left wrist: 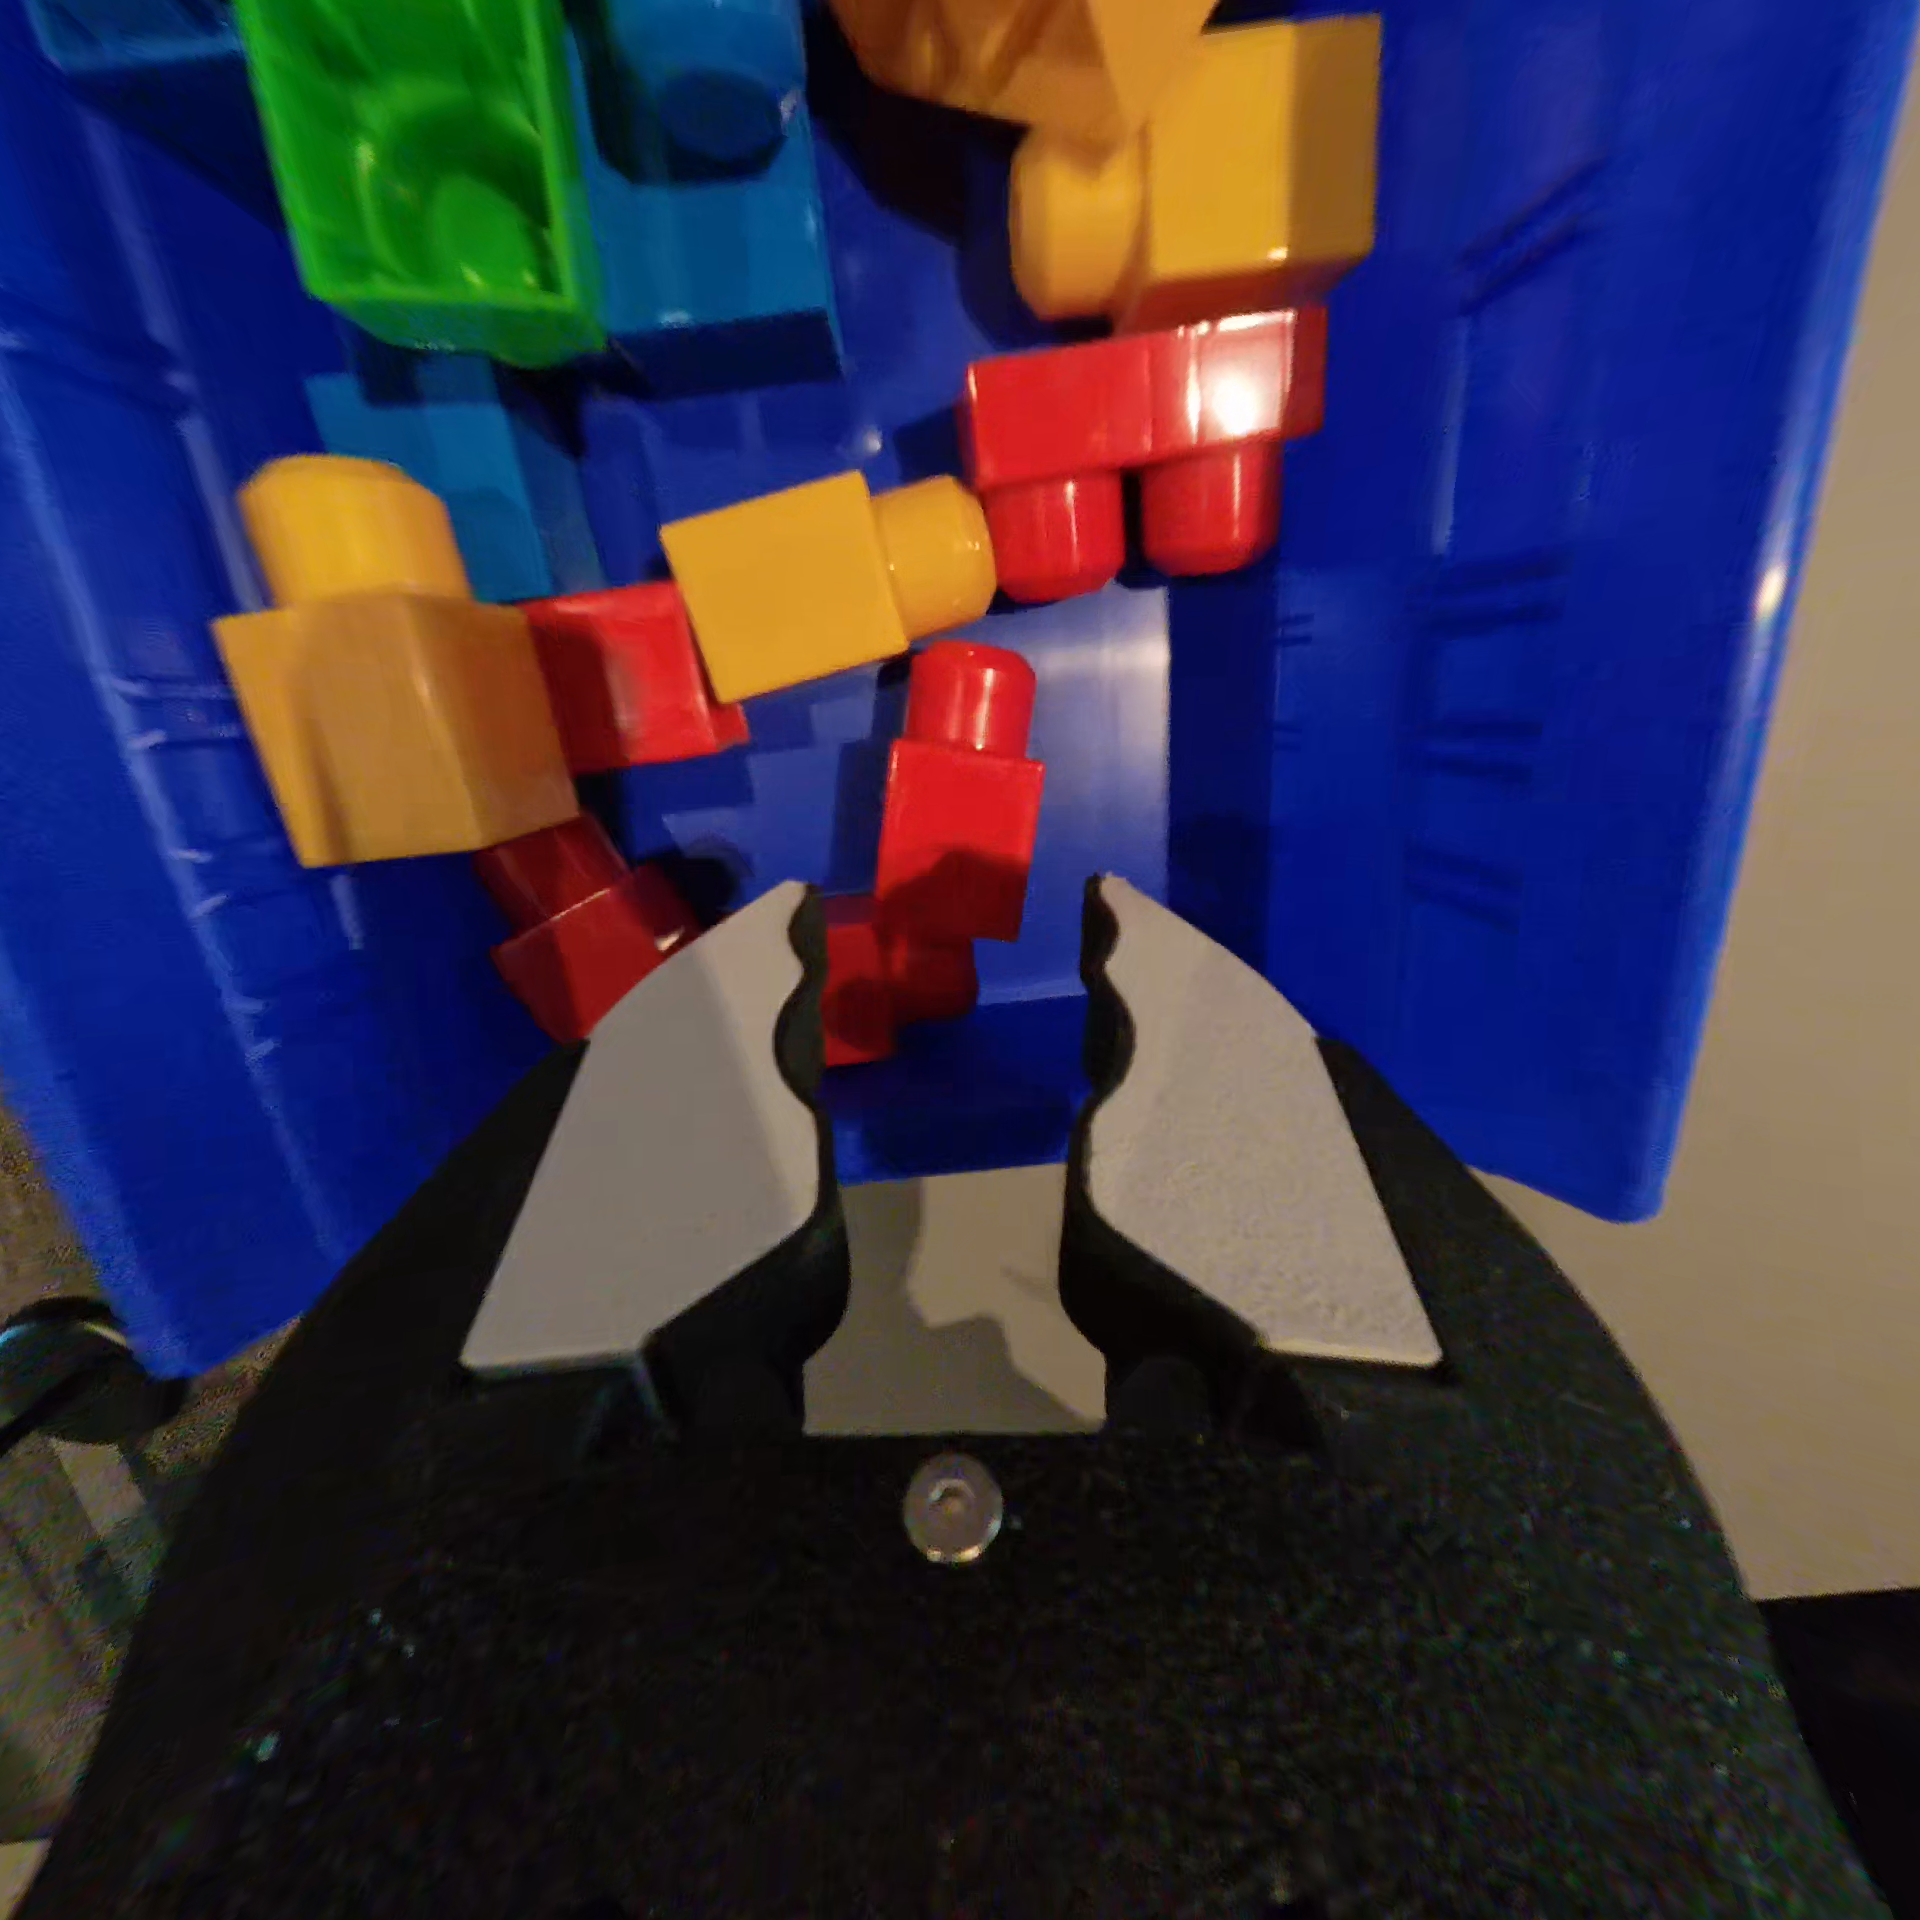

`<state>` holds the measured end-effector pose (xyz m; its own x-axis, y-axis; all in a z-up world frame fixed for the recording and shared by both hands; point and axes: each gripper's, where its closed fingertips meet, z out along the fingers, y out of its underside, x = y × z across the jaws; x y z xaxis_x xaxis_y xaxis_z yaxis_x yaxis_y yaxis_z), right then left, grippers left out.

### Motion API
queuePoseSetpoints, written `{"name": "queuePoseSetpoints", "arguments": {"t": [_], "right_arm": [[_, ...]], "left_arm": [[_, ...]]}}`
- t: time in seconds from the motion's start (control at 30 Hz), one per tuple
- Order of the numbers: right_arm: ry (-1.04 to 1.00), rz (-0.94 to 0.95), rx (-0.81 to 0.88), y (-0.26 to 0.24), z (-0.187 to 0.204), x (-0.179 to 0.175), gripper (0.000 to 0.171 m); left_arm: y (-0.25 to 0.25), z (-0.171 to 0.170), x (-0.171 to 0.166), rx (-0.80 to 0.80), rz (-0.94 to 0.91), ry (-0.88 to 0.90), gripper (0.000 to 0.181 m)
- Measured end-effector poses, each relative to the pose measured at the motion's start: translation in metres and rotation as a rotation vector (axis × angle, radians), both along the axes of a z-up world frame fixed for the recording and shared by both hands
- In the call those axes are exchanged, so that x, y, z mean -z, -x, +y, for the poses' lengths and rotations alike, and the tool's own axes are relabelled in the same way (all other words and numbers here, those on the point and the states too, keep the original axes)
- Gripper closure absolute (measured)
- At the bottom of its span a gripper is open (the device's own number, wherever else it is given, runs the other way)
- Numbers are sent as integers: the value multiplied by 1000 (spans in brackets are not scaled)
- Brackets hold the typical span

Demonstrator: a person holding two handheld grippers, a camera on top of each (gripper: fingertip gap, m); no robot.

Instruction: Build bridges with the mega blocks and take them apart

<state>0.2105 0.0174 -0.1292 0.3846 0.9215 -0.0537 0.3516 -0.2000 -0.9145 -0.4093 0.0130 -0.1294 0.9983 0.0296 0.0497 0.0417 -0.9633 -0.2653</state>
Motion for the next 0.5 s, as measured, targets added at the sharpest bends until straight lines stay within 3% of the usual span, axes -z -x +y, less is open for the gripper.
{"name": "queuePoseSetpoints", "arguments": {"t": [0.17, 0.3, 0.4, 0.5], "right_arm": [[-21, -4, 3, 0, -1, -1, 103], [-31, -21, -2, 1, -2, 1, 102], [-29, -18, -2, 1, -2, 1, 103], [-23, -2, 5, 0, 0, -1, 103]], "left_arm": [[-2, 1, 26, 30, 28, 87, 134], [-8, 5, 38, 59, 13, 96, 146], [-7, 9, 23, 52, 65, 59, 146], [-15, 19, -27, 2, 96, -124, 147]]}}
